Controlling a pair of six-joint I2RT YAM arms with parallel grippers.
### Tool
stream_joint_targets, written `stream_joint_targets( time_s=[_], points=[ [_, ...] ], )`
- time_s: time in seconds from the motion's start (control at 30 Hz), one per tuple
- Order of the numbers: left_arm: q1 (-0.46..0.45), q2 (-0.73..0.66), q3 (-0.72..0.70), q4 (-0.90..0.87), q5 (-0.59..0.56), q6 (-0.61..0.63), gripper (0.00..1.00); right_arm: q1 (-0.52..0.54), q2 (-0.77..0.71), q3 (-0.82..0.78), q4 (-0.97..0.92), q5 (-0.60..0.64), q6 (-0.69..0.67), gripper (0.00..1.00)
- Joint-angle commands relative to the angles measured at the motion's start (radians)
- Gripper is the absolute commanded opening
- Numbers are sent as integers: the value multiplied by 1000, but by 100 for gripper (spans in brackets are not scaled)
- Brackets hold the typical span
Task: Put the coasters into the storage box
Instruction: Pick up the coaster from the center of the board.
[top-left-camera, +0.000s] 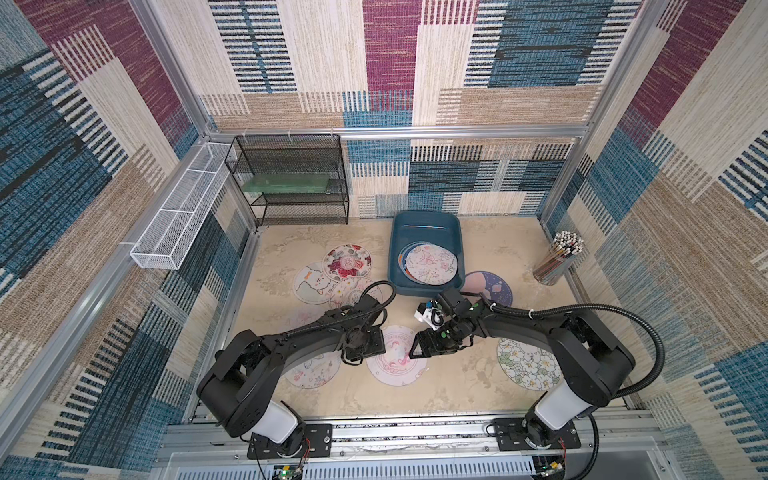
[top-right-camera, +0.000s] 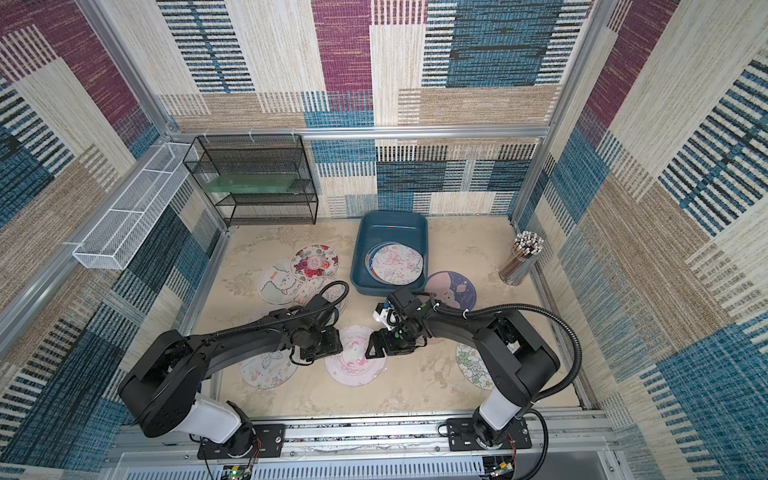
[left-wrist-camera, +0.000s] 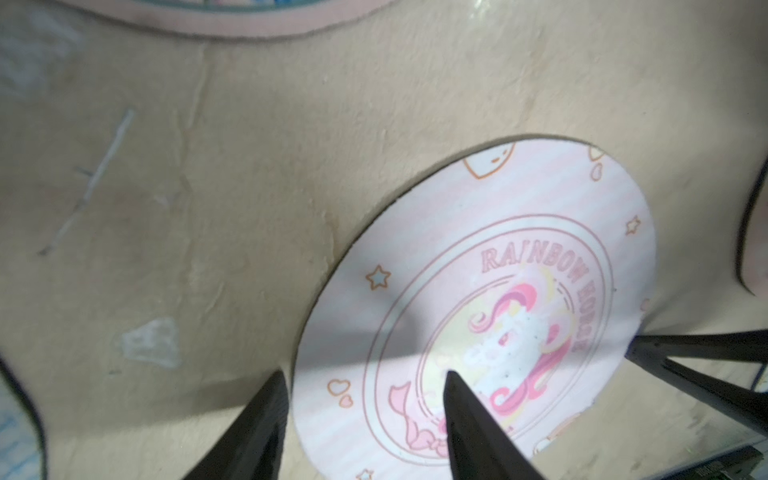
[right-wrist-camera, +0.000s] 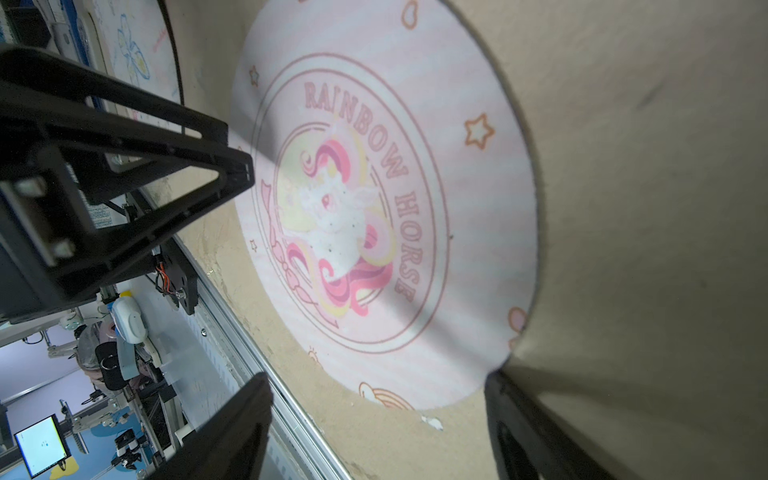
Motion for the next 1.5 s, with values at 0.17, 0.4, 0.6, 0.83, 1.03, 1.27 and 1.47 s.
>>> stream_joint_targets(
  time_s=[0.17, 0.4, 0.6, 0.83, 1.03, 1.27, 1.47],
  points=[
    [-12, 42, -22, -7, 61, -4, 58, 16, -20, -25, -35, 177, 55, 84],
    [-15, 39, -28, -3, 61, -7, 57, 49, 9, 0, -33, 218, 90, 83],
    [-16, 39, -29, -6, 61, -6, 57, 28, -33, 19, -31, 231, 113, 83],
    [-16, 45, -23, -4, 63, -1, 57, 24, 1, 50, -58, 213, 95, 80],
    [-16, 55, -15, -2, 71, 1, 57, 78, 76, 61, -61, 197, 87, 79],
    [-19, 58, -19, -1, 74, -4, 54, 83, 88, 59, -59, 213, 95, 74],
    [-19, 62, -19, -1, 75, -4, 53, 86, 102, 63, -21, 192, 107, 70]
  ],
)
